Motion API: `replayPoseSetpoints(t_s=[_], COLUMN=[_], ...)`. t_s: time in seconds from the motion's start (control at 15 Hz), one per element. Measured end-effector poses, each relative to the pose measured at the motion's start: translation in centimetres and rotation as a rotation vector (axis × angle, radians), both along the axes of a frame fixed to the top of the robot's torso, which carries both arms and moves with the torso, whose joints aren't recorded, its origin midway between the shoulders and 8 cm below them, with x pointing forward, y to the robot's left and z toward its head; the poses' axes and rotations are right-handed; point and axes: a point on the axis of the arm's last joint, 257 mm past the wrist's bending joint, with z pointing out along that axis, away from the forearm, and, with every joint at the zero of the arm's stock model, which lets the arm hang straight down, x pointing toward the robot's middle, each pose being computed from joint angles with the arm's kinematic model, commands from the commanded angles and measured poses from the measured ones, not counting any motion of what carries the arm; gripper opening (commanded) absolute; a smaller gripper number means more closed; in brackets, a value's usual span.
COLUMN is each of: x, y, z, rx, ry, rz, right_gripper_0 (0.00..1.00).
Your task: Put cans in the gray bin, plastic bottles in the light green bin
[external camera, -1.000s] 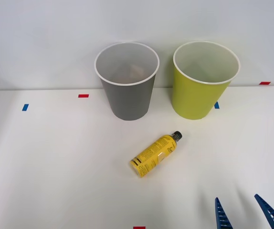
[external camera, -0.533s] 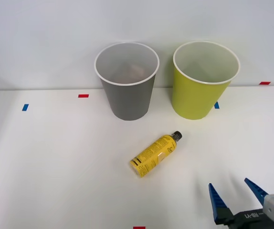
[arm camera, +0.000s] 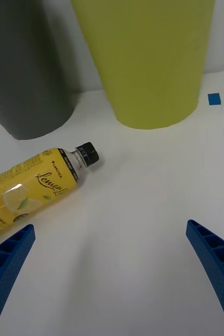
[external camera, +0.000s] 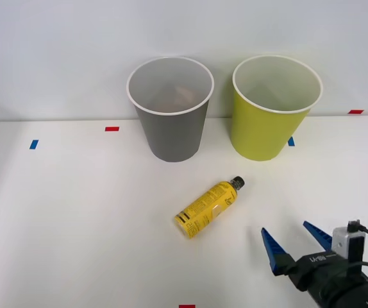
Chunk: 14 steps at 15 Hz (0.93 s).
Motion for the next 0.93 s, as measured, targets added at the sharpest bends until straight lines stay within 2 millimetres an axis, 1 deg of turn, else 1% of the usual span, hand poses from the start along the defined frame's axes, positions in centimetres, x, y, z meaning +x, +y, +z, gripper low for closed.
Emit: replayPoseSetpoints(t_s=[0.2,0.33,0.53,0.6,0.93], x=[1.9,2.4,2.0,1.8,3.4], y=[1.1,1.2,1.5,1.7,3.3], z=[0.5,0.2,-1.1,-1.2,0.9], rx=[0.062,0.056,0.024,0.043,0.269], ry=[0.049,0.104,0.292,0.358,0.591], rz=[0.019,0.027,0.035,0.022,-0.128], right_gripper_0=[1.00,1.00,1.00,1.00,1.00])
